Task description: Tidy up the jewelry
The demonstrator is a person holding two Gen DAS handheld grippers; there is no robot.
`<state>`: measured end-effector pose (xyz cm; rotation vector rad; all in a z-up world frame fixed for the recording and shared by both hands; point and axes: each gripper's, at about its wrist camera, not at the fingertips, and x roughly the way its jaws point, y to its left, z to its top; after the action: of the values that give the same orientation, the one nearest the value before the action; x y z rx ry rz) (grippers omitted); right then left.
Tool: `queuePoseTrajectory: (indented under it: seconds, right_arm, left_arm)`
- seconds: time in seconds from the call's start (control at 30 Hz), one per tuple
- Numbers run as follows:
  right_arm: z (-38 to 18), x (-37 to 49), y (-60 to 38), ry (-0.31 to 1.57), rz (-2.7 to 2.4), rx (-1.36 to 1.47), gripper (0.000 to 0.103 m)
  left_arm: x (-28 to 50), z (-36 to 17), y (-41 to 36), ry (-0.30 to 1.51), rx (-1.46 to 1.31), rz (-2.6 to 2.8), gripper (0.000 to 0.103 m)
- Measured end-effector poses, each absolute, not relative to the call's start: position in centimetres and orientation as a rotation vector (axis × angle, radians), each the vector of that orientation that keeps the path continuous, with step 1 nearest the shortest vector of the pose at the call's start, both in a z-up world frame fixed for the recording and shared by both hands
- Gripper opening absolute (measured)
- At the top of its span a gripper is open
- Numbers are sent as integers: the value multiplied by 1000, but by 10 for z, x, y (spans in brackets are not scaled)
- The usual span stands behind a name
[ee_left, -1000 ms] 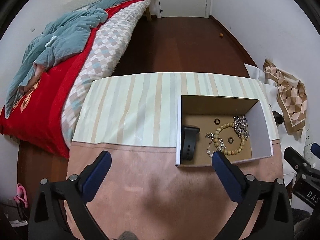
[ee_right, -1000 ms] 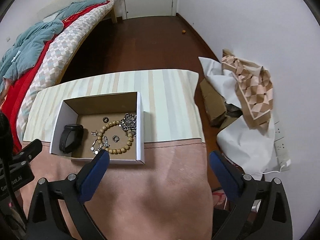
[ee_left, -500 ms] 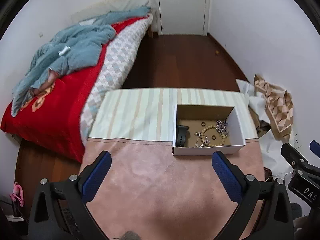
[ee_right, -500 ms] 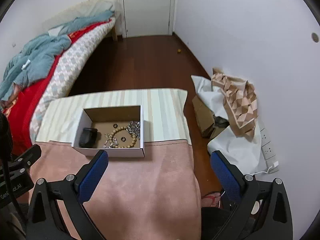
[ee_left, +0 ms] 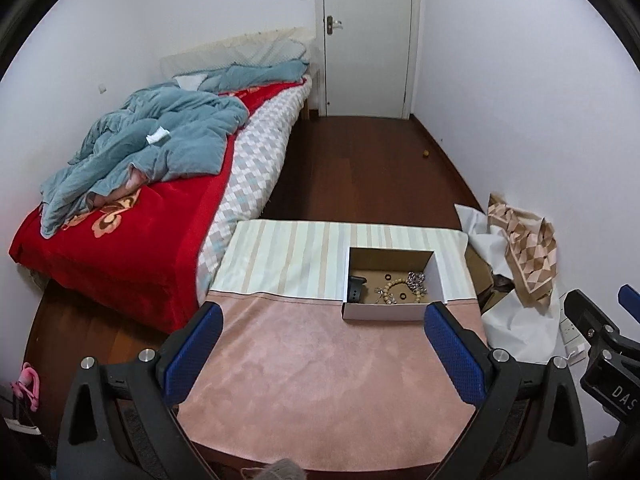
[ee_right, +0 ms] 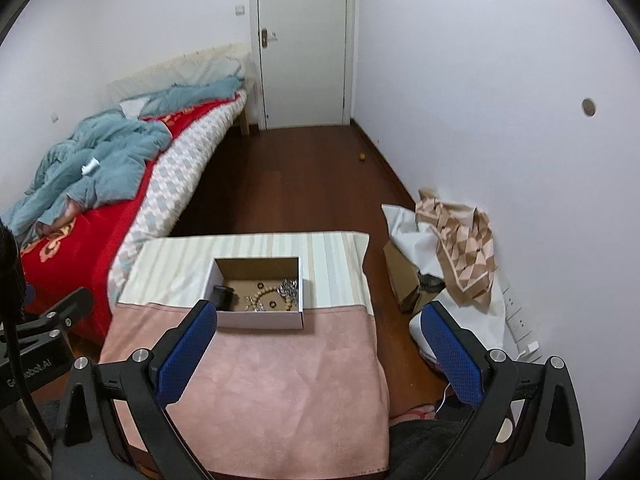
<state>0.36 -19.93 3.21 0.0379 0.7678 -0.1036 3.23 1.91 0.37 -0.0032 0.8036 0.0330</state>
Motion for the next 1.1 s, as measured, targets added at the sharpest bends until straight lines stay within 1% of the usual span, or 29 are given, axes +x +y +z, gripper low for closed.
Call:
queuePoseTrajectory:
  seconds: [0.2, 0.43, 0.77, 1.1]
  right_arm:
    - [65, -29, -193, 705, -94, 25, 103]
    - [83, -48, -188, 689, -75, 33, 103]
    - [73, -32, -189, 749, -80, 23, 103]
    - [55, 16, -187, 787, -93, 15, 103]
  left_arm:
    - [9, 26, 24, 774, -23, 34, 103]
    - [-8, 38, 24, 771, -28, 17, 103]
    - [10, 28, 21, 821, -41, 18, 103]
    - [46, 18, 19, 825, -15, 67, 103]
